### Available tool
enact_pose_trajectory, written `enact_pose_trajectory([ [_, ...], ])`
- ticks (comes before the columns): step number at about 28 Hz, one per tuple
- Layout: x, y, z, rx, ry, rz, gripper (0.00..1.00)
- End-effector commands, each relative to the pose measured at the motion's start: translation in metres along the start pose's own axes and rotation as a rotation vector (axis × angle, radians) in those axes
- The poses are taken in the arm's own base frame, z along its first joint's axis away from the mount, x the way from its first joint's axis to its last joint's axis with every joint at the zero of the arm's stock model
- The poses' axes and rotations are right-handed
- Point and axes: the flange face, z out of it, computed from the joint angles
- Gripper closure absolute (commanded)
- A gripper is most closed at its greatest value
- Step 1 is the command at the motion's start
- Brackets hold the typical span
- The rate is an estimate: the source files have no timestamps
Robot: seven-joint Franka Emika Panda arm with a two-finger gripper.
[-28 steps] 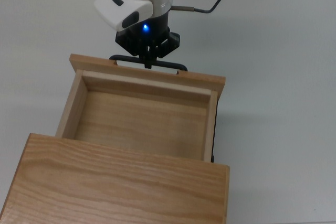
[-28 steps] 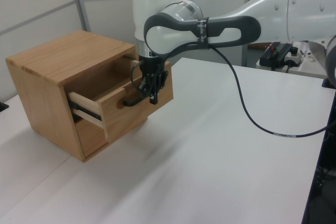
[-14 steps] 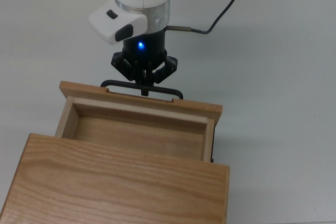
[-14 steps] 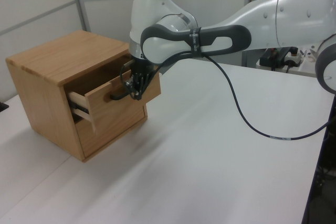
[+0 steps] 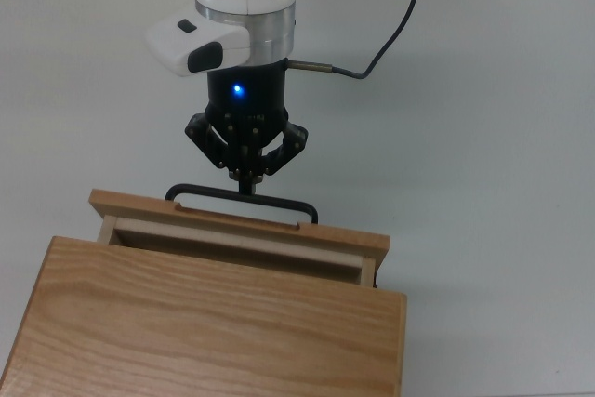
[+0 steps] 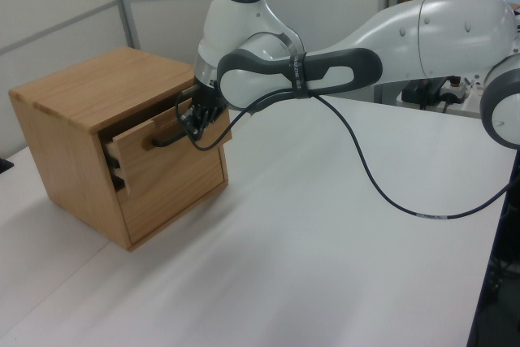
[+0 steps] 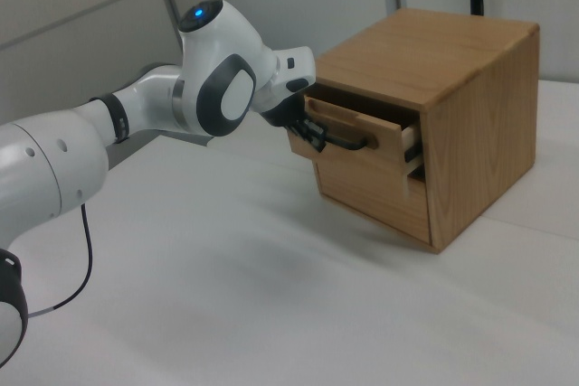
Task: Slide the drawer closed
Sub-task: 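Push the drawer front with the gripper into the wooden cabinet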
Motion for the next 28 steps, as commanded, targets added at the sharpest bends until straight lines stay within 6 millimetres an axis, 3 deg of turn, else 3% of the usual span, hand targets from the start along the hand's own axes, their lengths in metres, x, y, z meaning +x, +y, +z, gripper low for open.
enact_pose_trajectory([
  [1, 0.014, 0.006, 0.001, -0.004, 0.088, 0.031, 1.0],
  [16, 0.02, 0.018, 0.025, -0.001, 0.186, 0.04, 1.0],
  [28, 0.021, 0.018, 0.025, -0.003, 0.198, 0.036, 1.0],
])
